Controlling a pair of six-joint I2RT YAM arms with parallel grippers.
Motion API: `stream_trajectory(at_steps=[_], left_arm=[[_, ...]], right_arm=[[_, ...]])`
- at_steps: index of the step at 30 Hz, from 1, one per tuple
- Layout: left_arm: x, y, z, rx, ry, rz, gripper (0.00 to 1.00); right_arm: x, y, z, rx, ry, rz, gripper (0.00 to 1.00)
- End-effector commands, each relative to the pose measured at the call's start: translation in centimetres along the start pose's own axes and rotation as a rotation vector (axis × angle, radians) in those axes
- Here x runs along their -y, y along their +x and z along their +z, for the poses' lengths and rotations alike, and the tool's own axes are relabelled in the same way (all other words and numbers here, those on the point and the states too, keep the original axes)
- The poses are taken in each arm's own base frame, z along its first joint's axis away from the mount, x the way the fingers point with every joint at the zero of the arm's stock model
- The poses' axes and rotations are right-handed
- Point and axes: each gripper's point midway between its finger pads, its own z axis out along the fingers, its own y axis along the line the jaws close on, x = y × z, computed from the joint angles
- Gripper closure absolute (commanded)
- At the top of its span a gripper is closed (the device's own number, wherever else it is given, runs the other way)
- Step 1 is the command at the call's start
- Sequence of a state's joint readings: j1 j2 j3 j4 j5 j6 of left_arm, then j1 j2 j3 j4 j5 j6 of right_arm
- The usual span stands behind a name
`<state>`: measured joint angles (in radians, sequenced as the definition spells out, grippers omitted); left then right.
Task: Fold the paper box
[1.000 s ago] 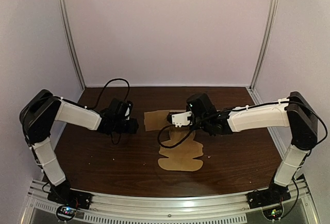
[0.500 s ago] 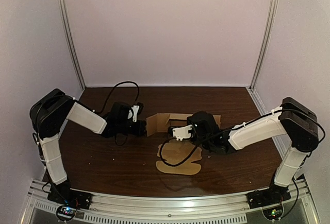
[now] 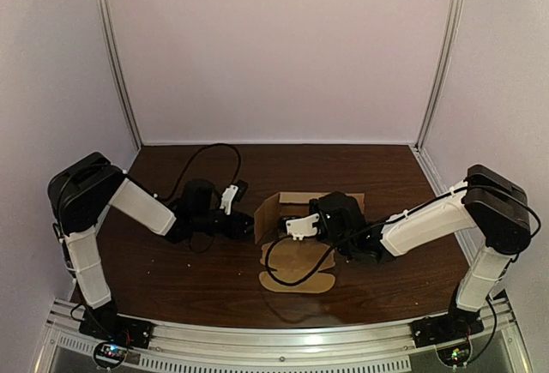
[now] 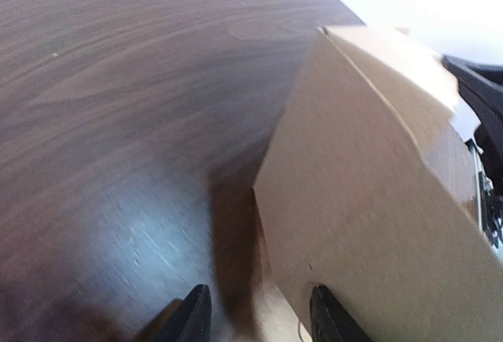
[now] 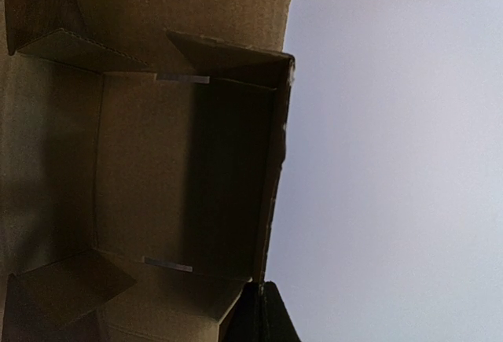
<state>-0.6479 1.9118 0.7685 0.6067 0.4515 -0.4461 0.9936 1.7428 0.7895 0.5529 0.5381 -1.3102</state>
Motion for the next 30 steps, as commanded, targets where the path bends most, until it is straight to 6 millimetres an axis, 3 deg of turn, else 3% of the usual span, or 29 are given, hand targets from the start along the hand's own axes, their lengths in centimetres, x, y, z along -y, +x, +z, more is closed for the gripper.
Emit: stream_trajectory(at_steps=[1,6,12,16,30], left_arm=[[1.1,0.0,-1.7,0.042,0.013,0.042,0.55],[1.8,0.1,-3.1,0.061,0.011,0.062,0.54],[4.9,-0.4,-2.5,0.055,0.093,0.16,0.52],[6.7,0.5,-1.5,-0.006,0.111,0.234,0.5],[7.4,0.3,1.5,-0.024,0.08,0.271,0.5]], right_arm=[[-0.1,-0.1,-0.7,0.003,0.012,-0.017,1.0],[0.3,-0.4,-1.0,0.01,0.024,-0.016,1.0],[0.0,-0.6,-1.3,0.012,0.019,-0.021,1.0],[0.0,-0.7,-1.5,0.013,0.018,-0.017,1.0],[1.0,-1.5,-2.2,0.02,0.006,0.039,1.0]])
